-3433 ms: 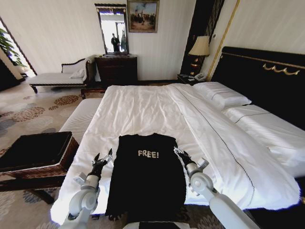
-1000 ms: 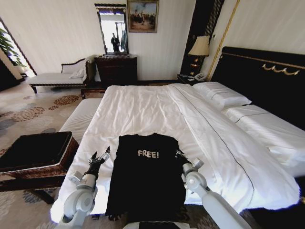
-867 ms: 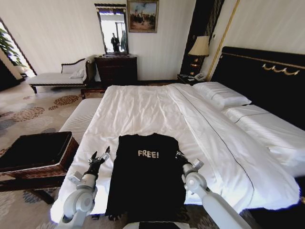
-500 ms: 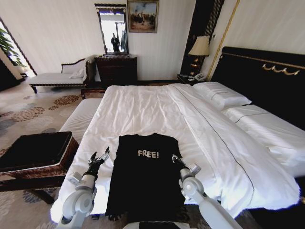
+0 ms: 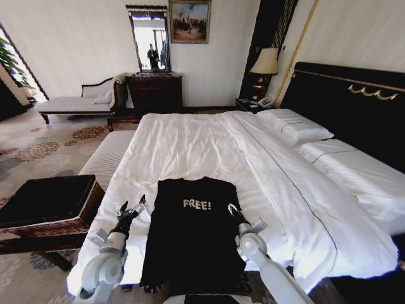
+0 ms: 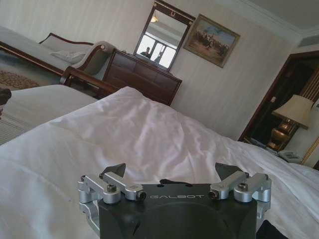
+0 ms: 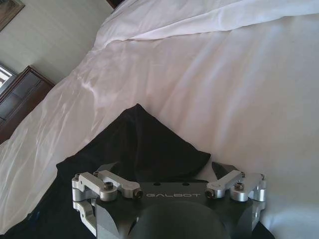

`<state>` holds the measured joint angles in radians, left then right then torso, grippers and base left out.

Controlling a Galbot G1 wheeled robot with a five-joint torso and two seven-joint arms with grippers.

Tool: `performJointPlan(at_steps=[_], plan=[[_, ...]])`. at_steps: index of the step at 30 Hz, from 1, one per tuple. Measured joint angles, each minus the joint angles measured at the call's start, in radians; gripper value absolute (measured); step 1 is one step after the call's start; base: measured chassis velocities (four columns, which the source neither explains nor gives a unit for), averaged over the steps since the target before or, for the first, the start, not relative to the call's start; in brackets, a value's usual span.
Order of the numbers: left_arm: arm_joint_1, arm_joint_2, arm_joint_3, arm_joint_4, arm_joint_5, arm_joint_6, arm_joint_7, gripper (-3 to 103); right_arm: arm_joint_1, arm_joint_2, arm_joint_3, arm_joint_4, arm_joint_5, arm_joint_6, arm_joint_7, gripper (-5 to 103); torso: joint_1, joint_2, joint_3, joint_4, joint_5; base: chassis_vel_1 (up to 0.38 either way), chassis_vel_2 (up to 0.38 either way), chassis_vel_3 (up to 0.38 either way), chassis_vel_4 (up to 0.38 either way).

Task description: Fold the clothes on the bed and place them into the basket.

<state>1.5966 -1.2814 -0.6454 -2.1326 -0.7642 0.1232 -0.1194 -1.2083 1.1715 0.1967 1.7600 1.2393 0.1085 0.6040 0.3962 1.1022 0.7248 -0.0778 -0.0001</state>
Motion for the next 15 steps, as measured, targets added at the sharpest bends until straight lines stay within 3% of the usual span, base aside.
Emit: performJointPlan(at_steps=[9, 12, 15], plan=[[0.01, -0.006, -0.002, -0.011, 0.004, -0.002, 0.0, 100, 0.0, 0.015, 0.005, -0.004, 0.002, 0.011, 0.0, 103, 0.0, 0.0, 0.0, -0.0001, 0.0, 0.0, 0.0, 0.0, 0.0], [0.014, -0.009, -0.002, -0.013, 0.006, -0.004, 0.001, 100, 0.003, 0.019, 0.008, -0.01, 0.002, 0.016, 0.0, 95, 0.0, 0.0, 0.0, -0.0002, 0.0, 0.0, 0.0, 0.0, 0.0], [0.017, -0.011, -0.002, -0.014, 0.007, -0.006, 0.001, 100, 0.009, 0.023, 0.012, -0.02, 0.003, 0.025, 0.004, 79, 0.0, 0.0, 0.0, -0.0001, 0.0001, 0.0, 0.0, 0.0, 0.0]])
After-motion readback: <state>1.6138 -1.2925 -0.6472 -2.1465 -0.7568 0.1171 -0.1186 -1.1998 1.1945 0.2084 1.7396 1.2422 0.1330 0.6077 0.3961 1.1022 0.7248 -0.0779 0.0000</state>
